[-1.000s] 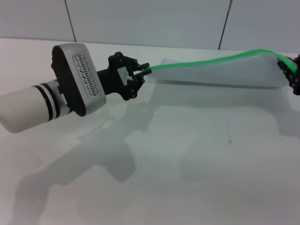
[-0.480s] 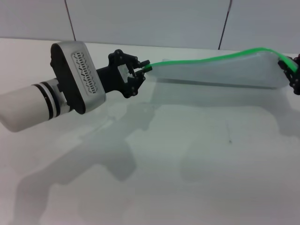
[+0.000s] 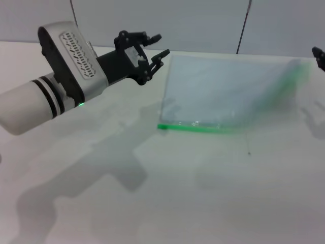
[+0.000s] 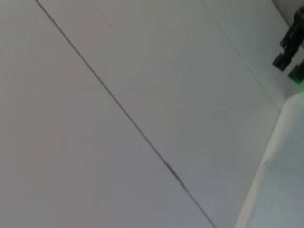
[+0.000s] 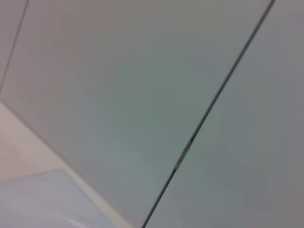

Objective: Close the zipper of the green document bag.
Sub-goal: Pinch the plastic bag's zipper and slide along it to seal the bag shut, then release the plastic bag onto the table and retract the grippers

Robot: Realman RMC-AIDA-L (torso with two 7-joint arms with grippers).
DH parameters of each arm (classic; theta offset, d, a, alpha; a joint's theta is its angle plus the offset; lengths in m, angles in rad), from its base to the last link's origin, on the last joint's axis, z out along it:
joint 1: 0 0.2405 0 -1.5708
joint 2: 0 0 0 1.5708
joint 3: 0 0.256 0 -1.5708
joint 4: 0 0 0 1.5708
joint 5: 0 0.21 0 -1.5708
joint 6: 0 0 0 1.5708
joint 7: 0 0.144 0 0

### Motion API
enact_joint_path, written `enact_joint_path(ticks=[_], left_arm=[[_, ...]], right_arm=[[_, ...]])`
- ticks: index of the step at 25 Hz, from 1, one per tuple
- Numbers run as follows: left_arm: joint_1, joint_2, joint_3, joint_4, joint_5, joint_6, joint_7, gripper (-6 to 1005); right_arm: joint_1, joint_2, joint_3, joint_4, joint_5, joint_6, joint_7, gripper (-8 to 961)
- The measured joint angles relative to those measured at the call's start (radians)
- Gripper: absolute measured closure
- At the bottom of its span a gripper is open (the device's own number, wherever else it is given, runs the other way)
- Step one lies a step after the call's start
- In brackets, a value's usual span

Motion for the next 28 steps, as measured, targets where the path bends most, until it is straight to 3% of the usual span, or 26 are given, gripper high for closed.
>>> enact_joint_path(ticks=[5,9,12,16,20,28], left_arm=[[0.012,0.000,-0.004,0.000,-0.062,-0.066,-0.001,657],[0.049,-0.002,-0.025,0.019,-0.226,-0.177,-0.012,559],[0.071,-0.010,-0.014,0.069,-0.381,-0.243,-0.006,457],[0.072,-0.014,-0.001,0.175,-0.554,-0.339,-0.032,301],[0.061,-0.020,0.073,0.254,-0.727,-0.408,-0.038,296],[0.087,-0.025,0.214,0.259,-0.998,-0.365,0.042,317]], right_arm=[[-0.028,0.001,-0.005,-0.041,0.085,0.008,-0.015,573],[-0.051,0.004,-0.038,-0.064,0.189,0.000,-0.082,378],[-0.054,0.006,-0.100,-0.027,0.334,-0.029,-0.193,282],[-0.047,0.007,-0.249,0.040,0.596,-0.199,-0.434,188],[-0.003,0.006,-0.346,0.149,0.950,-0.309,-0.703,192],[0.072,0.002,-0.241,0.523,1.432,0.066,-0.965,198]])
